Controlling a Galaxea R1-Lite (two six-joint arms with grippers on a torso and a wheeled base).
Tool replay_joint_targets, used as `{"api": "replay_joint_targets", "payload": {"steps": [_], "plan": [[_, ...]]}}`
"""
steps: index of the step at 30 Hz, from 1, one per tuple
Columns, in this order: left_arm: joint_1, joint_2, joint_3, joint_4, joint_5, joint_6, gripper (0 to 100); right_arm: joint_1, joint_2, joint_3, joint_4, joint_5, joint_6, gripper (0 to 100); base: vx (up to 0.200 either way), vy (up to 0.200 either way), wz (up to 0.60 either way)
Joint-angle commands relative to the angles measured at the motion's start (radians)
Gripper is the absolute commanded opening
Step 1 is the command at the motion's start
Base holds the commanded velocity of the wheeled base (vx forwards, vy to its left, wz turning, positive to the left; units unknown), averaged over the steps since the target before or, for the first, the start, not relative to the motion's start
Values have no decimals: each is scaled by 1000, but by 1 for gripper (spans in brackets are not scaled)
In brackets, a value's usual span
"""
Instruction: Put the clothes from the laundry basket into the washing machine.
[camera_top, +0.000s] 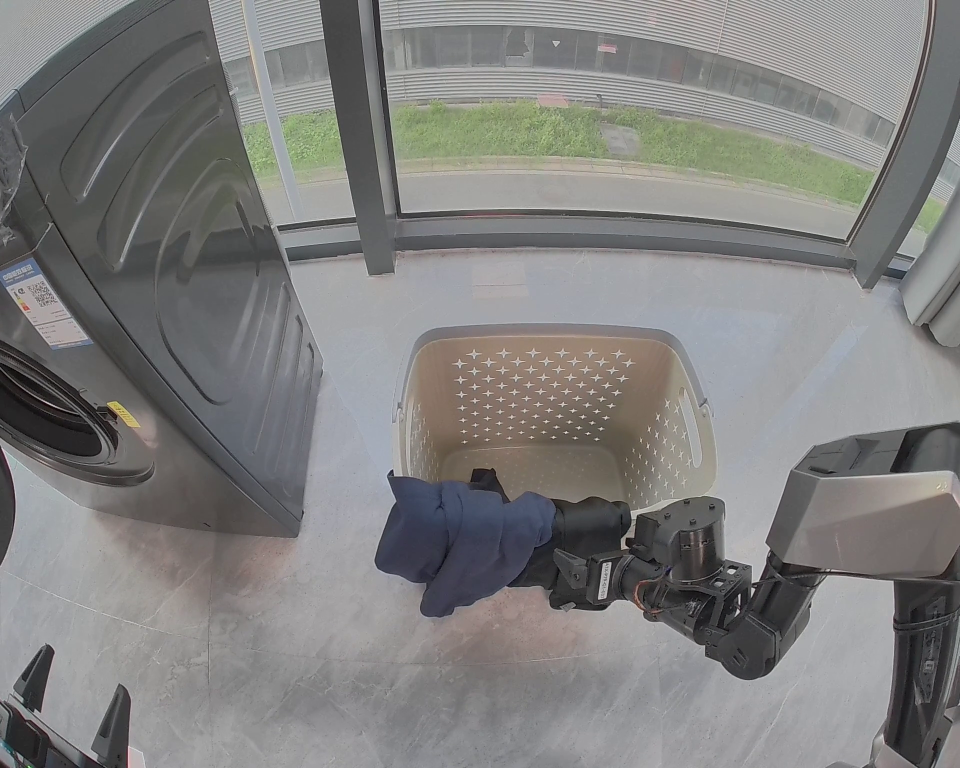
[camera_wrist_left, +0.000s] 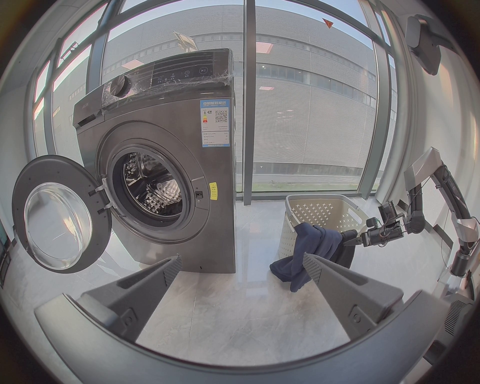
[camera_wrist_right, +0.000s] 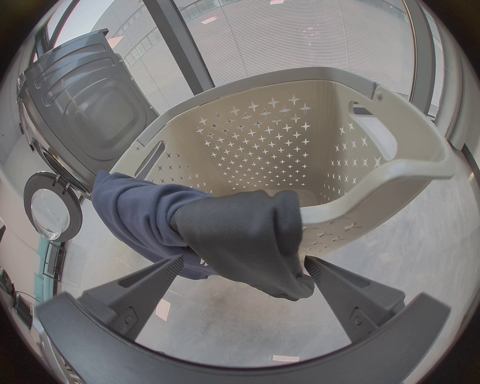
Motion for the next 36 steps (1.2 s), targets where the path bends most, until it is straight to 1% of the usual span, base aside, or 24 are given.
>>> {"api": "replay_joint_targets", "payload": {"steps": [1, 6, 13, 14, 19, 21, 25, 30, 32, 33, 35, 36], "plan": [[0, -10, 16, 0, 0, -1, 100, 4, 30, -30, -2, 0, 3, 100, 0, 0, 0], [0, -10, 16, 0, 0, -1, 100, 3, 48, -76, -2, -2, 9, 100, 0, 0, 0], [0, -10, 16, 0, 1, -1, 100, -8, 62, -105, -2, -9, 9, 100, 0, 0, 0], [0, -10, 16, 0, 1, -1, 100, -7, 63, -107, -4, -9, 9, 0, 0, 0, 0], [0, -10, 16, 0, 1, -2, 100, -2, 60, -110, -13, -9, 10, 0, 0, 0, 0], [0, -10, 16, 0, 1, -5, 100, 1, 56, -105, -42, -14, 9, 0, 0, 0, 0], [0, -10, 16, 0, 3, -5, 100, 3, 25, -70, -50, -22, 10, 0, 0, 0, 0], [0, -10, 16, 0, 3, -5, 100, 18, -108, 38, -50, -22, 10, 0, 0, 0, 0], [0, -10, 16, 0, 3, -5, 100, 20, -220, 99, -41, -20, 10, 0, 0, 0, 0], [0, -10, 16, 0, 3, -5, 100, 20, -236, 105, -39, -19, 10, 0, 0, 0, 0], [0, -10, 16, 0, 3, -5, 100, 21, -385, 146, -30, -17, 18, 0, 0, 0, 0], [0, -10, 16, 0, 3, -5, 100, 21, -418, 156, -28, -19, 23, 0, 0, 0, 0]]}}
